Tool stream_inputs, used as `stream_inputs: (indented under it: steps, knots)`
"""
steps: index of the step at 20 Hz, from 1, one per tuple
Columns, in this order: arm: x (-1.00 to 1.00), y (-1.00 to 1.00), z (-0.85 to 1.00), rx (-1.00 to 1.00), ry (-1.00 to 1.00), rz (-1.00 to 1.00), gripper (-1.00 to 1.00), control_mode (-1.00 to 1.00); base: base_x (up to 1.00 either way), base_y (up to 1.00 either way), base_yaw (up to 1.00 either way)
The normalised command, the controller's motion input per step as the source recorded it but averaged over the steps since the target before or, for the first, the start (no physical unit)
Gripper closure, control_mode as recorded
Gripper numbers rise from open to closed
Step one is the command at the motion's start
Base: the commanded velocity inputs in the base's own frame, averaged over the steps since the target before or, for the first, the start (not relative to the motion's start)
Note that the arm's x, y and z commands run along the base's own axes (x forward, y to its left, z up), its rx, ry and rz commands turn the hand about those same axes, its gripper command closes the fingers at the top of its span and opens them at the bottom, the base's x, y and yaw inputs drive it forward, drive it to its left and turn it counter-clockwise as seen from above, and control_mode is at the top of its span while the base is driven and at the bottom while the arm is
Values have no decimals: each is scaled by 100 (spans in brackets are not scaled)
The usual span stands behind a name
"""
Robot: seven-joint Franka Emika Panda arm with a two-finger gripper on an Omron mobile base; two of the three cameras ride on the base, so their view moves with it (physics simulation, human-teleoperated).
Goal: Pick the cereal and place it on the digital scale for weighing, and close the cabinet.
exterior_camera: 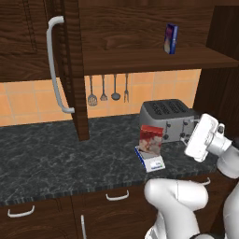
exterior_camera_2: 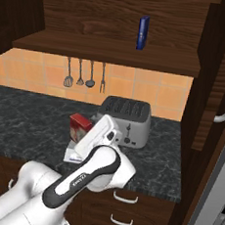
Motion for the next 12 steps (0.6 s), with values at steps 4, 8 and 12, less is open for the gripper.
stream_inputs:
  steps: [4, 8, 12]
  knots:
    - [-64, -45, 37, -5, -26, -35, -100, -100, 0, 0, 0]
    - [-78, -52, 36, -6, -36, -33, -100, -100, 0, 0, 0]
    - [-72, -46, 51, -10, -32, -34, -100, -100, 0, 0, 0]
